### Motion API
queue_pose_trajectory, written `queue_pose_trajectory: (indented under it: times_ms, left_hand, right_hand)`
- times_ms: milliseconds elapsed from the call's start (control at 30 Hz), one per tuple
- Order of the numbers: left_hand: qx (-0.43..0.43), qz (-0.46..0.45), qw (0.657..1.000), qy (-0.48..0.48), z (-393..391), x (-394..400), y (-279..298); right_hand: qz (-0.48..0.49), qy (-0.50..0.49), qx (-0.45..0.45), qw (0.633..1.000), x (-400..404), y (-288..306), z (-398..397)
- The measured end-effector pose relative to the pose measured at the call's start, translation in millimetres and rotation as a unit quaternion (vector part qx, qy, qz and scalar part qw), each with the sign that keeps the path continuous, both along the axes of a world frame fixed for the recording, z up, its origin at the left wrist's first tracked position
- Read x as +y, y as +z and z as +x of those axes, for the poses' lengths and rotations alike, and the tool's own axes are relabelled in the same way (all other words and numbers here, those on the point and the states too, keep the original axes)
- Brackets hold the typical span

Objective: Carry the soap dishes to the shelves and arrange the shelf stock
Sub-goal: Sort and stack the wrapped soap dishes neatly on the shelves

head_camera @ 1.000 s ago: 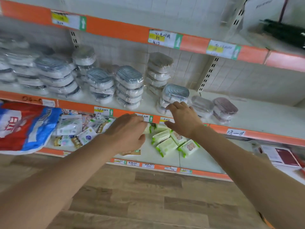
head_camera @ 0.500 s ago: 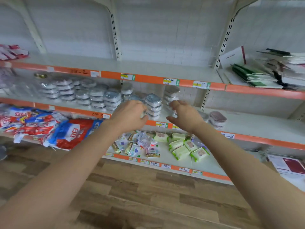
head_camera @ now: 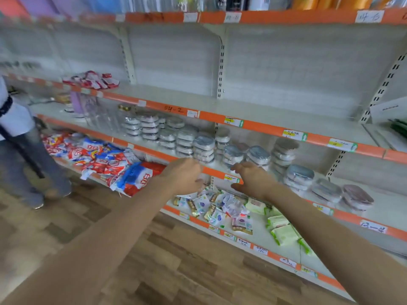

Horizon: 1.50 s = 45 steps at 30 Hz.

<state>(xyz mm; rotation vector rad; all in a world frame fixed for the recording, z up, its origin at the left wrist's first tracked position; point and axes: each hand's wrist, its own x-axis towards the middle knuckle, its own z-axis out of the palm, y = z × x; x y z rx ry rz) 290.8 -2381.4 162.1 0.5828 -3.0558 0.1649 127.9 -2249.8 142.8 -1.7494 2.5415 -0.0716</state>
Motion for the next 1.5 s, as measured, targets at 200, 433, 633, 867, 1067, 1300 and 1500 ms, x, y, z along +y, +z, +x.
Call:
queue_pose_trajectory:
  times_ms: [200,433,633,867,1067,1300,1500]
  left_hand:
    - [0.014,0.027,0.998,0.054,55,-140,-26]
    - [0.029,0.084,0.99,0.108,106,-298,-35]
    - [0.086,0.114,0.978,0.148,102,-400,-51]
    - [0.047,0.126,0.981,0.142,45,-540,-108]
    - [-0.001,0.167,0.977,0.131,-35,-666,-166]
    - [-0.031,0.204,0.968,0.139,-69,-755,-208]
    - [-0.001,0.189,0.972,0.142,-75,-832,-217]
  right_hand:
    - [0.019,0.056,0.017,0.998,-153,-16,45]
    - [0.032,0.078,-0.02,0.996,-311,-28,88]
    - [0.035,0.071,-0.074,0.994,-438,-48,85]
    - [0.017,0.023,-0.138,0.99,-592,-113,27]
    - [0.013,-0.079,-0.193,0.978,-691,-177,-46]
    - [0.033,-0.093,-0.215,0.972,-762,-222,-63]
    - [0.002,-0.066,-0.186,0.98,-831,-222,-51]
